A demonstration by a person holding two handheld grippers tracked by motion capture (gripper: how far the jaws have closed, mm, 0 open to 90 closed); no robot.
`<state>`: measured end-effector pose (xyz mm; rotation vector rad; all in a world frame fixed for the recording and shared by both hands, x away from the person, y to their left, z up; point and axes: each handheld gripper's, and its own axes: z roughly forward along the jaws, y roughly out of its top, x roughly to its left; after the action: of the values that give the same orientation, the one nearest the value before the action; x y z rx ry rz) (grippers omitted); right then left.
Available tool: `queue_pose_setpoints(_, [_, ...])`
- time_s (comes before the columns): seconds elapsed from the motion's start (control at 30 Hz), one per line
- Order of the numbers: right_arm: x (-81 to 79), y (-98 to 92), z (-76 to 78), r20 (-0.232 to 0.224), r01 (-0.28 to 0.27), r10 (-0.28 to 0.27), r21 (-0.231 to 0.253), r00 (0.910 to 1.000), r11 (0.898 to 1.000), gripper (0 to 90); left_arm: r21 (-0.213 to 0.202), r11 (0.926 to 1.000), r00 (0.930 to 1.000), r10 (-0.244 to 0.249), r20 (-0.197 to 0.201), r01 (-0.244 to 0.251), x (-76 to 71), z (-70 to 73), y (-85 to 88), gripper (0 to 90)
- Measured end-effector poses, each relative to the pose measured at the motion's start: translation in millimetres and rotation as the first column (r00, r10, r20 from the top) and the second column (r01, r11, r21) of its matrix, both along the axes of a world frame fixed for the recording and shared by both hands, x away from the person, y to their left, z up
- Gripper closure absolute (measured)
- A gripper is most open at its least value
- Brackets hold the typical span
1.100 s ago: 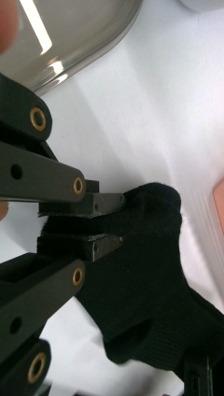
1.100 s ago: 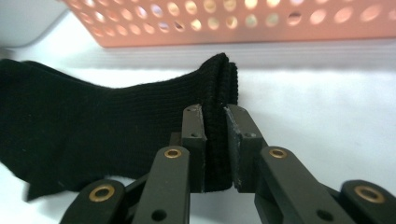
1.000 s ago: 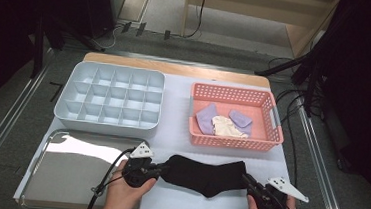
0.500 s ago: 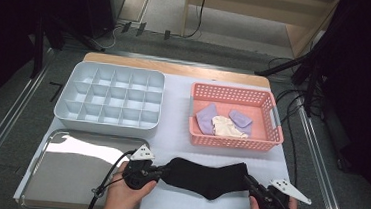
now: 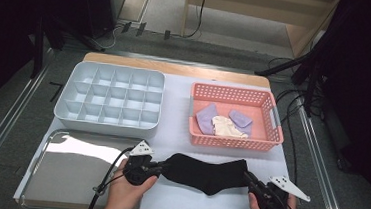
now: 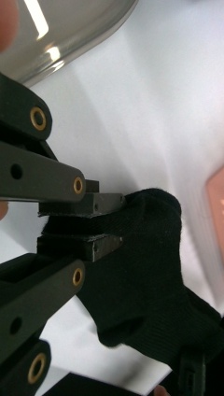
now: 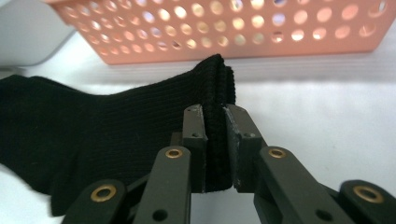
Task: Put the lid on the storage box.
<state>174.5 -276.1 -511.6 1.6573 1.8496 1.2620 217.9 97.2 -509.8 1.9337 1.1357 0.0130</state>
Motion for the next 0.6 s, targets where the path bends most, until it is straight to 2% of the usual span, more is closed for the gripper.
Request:
queue_pose_setpoints(0.07, [4.8, -1.4, -6.0, -0.033, 0.007, -0.007, 0.007, 0.9994, 1.000, 73.1, 0.021, 0.9997, 0.9998, 0.013, -0.015, -0.012, 2.9, -4.3, -1.8, 79.0])
queue_pose_setpoints(0.1, [5.8, -2.1, -8.6, -0.030, 0.027, -0.027, 0.003, 0.9992, 1.000, 67.5, 0.024, 0.9995, 0.9996, 0.022, -0.018, -0.021, 4.3, -6.0, -1.8, 73.3])
queue_pose_setpoints(0.13, [5.9, -3.4, -10.4, -0.018, 0.054, -0.054, -0.004, 0.9984, 0.999, 60.4, 0.009, 0.9997, 0.9994, 0.023, -0.025, -0.023, 4.3, -5.8, -1.0, 69.0])
queue_pose_setpoints(0.17, [5.8, -5.7, -11.3, -0.009, 0.074, -0.074, -0.004, 0.9972, 0.997, 56.9, 0.005, 0.9997, 0.9996, 0.025, -0.016, -0.025, 4.0, -5.1, 0.0, 64.1])
queue_pose_setpoints(0.23, [1.8, -11.6, -11.4, -0.008, 0.091, -0.091, 0.031, 0.9959, 0.995, 60.4, 0.003, 0.9994, 0.9994, 0.035, -0.010, -0.035, 2.6, -2.9, 2.0, 60.8])
queue_pose_setpoints(0.33, [-5.6, -13.9, -13.2, -0.026, 0.067, -0.066, 0.050, 0.9975, 0.996, 64.8, 0.012, 0.9992, 0.9992, 0.040, -0.011, -0.039, 1.6, -3.4, 1.7, 62.1])
queue_pose_setpoints(0.4, [-8.6, -12.2, -14.6, -0.041, 0.064, -0.062, 0.048, 0.9972, 0.997, 71.4, 0.023, 0.9991, 0.9993, 0.037, -0.010, -0.037, 1.2, -4.8, 0.1, 64.7])
queue_pose_setpoints(0.5, [-8.5, -10.2, -13.1, -0.025, 0.069, -0.068, 0.026, 0.9974, 0.997, 77.7, 0.037, 0.9988, 0.9995, 0.032, 0.000, -0.032, 0.1, -4.5, -1.6, 72.8])
queue_pose_setpoints(0.6, [-8.6, -7.6, -9.8, -0.003, 0.076, -0.076, 0.017, 0.9971, 0.997, 75.2, 0.015, 0.9987, 0.9988, 0.048, 0.007, -0.048, 0.2, -2.5, 0.8, 68.7])
